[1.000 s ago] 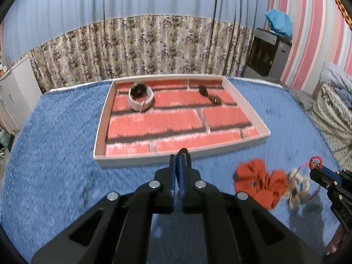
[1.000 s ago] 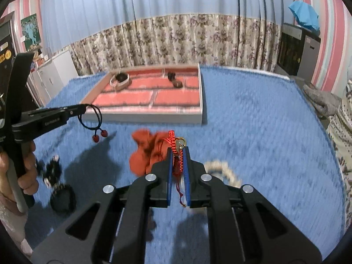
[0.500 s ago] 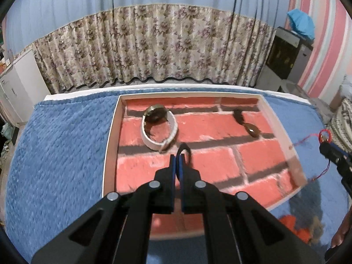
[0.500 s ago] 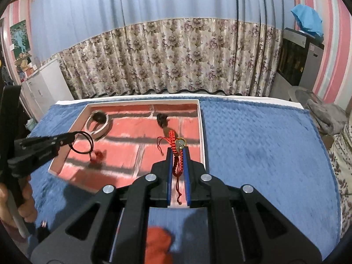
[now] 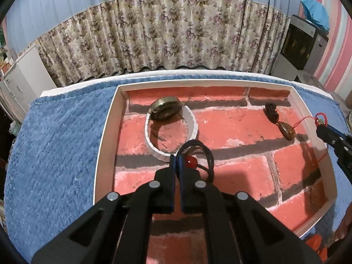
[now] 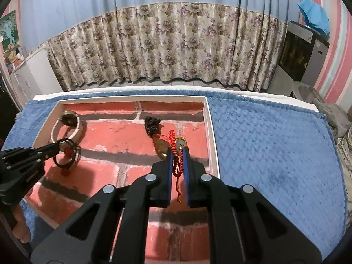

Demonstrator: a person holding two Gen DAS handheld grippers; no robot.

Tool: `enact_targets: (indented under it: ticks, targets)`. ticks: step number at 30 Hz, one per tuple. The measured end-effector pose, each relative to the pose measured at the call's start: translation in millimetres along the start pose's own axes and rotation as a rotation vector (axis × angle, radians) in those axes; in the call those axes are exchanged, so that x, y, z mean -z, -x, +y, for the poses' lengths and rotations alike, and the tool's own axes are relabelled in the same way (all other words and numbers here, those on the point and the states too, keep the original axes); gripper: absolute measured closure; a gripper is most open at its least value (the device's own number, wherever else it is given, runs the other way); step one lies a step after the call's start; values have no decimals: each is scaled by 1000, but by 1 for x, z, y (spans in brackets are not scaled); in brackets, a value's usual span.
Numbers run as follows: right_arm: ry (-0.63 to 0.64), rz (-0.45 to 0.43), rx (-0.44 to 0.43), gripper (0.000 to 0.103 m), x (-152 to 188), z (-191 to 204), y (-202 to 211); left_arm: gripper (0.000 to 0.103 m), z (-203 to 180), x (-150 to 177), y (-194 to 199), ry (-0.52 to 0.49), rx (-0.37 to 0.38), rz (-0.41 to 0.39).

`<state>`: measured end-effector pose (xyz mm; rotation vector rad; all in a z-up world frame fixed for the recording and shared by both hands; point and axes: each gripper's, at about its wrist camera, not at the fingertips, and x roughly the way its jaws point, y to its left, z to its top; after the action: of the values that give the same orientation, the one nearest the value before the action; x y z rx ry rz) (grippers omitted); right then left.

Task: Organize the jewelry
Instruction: 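Carry hair tie with left tool while right tool carries red charm into tray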

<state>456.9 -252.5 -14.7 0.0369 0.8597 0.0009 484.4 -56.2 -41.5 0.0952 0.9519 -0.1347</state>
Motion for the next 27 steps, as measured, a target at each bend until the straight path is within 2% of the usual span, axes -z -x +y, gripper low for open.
enact_targets:
  ticks: [14, 27]
  targets:
    - [-27, 66, 11, 93, 4, -5, -28, 100, 10, 10, -17, 11, -27, 40]
    - [-21, 99, 15, 93, 4, 1, -48, 100, 12, 2, -24, 24, -31, 23]
